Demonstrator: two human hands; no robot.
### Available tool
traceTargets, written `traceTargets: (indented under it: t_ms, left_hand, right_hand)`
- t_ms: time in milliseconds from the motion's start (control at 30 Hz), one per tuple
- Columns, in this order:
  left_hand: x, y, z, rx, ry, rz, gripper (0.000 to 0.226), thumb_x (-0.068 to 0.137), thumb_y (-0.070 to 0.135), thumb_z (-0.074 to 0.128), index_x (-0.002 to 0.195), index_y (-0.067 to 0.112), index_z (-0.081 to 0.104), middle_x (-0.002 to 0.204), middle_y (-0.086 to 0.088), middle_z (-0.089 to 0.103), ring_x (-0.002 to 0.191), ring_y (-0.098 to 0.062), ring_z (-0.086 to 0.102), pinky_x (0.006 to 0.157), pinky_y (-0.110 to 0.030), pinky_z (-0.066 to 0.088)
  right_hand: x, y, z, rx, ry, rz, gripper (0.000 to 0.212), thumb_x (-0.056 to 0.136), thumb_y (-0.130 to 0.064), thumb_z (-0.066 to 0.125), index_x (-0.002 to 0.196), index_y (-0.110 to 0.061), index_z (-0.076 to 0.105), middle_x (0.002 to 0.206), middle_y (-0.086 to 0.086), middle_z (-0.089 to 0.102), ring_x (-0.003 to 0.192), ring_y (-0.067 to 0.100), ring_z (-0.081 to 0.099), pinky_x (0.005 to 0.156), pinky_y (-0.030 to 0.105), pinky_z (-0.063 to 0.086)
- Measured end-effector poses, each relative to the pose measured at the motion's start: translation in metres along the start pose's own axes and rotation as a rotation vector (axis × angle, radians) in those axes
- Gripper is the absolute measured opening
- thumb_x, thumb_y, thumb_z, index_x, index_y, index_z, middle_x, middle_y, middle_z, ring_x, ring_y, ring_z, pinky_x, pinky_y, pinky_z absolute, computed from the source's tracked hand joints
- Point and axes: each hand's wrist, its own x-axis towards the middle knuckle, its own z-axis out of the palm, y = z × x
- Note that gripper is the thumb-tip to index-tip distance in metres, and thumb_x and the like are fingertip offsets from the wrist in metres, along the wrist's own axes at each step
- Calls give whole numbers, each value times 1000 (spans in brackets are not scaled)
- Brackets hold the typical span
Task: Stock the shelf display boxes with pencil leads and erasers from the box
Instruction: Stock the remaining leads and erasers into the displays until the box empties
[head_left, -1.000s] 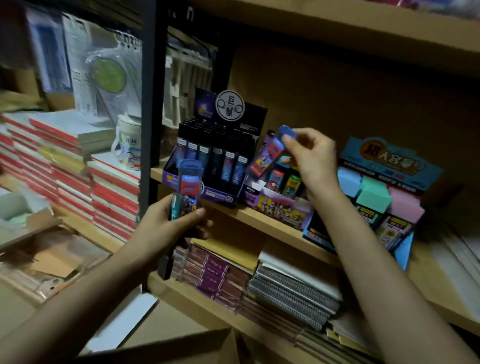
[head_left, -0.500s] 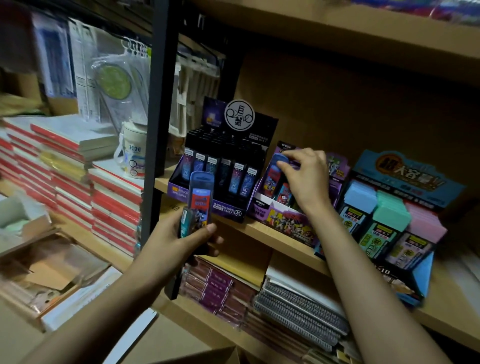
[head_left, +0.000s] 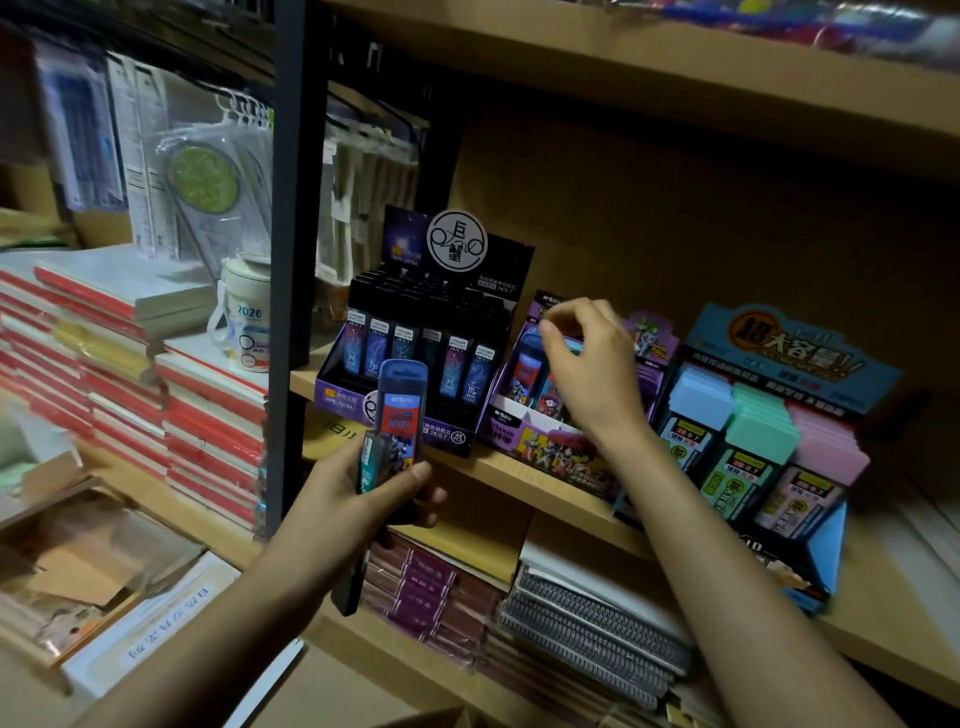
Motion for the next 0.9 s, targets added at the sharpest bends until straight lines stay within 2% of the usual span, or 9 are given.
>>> traceTargets:
  t_ms: [100,133,200,333,500,600,667,800,900]
  left_hand:
    - [3,-2,3,-14,-26,1,35,74,32,61,103,13,55,86,-5,74,74,-21,72,73,-45,55]
    - [3,-3,4,-10,-45,2,35,75,32,61,104,13,55,87,-5,74,75,-20,72,67,-38,56]
    - [5,-3,7,-3,-89,2,34,77,31,61,105,13,55,88,-6,74,75,-21,72,58,-27,53]
    - [7,-2,10,-14,-124,1,32,77,30,62,104,13,55,88,-8,74,76,-23,72,54,-23,52]
    - [9,-4,9,-30,-132,-3,33,77,28,62,106,14,56,88,-11,74,76,-25,72,65,-37,54]
    - [10,-5,9,-17,-126,-2,33,76,27,62,106,14,57,90,-9,74,77,-22,72,55,-23,55]
    - [12,-6,8,17,-90,5,34,74,30,63,104,13,59,90,-6,74,77,-20,73,54,-21,54]
    - [17,-4,0,104,-8,52,31,73,33,62,96,12,62,79,-2,74,65,-18,71,53,-22,56]
    - [23,-1,-8,178,102,84,30,65,43,65,82,18,65,68,-17,65,56,-20,62,47,-22,51]
  right_hand:
    - [-8,-24,-11,409,-402,95,20,96,-27,49,98,-12,62,85,-1,65,73,1,61,66,14,47]
    - [-12,-31,-12,487,-520,132,20,97,-28,49,99,-12,62,84,0,66,69,2,62,62,14,47]
    - [-20,-39,-11,559,-630,162,18,96,-25,52,104,-12,61,84,2,67,69,5,63,61,16,47]
    - [-30,-46,-7,637,-614,191,17,94,-16,55,106,-7,62,87,4,66,70,6,63,64,20,48]
    - [-34,-50,-2,678,-621,209,14,90,-14,61,103,-8,63,87,5,64,75,10,61,64,19,49]
    - [-36,-50,2,660,-639,211,16,87,-11,65,103,-9,61,86,8,62,77,10,60,62,14,47]
    - [-33,-49,0,674,-613,224,10,87,-10,65,95,-13,60,83,6,62,73,9,60,61,17,47]
    - [-15,-39,-17,695,-454,230,10,87,-6,62,89,-14,59,77,2,61,61,2,58,55,17,45]
    - [2,-23,-31,619,-246,217,8,87,-9,63,89,-16,61,84,4,63,75,10,60,64,19,47]
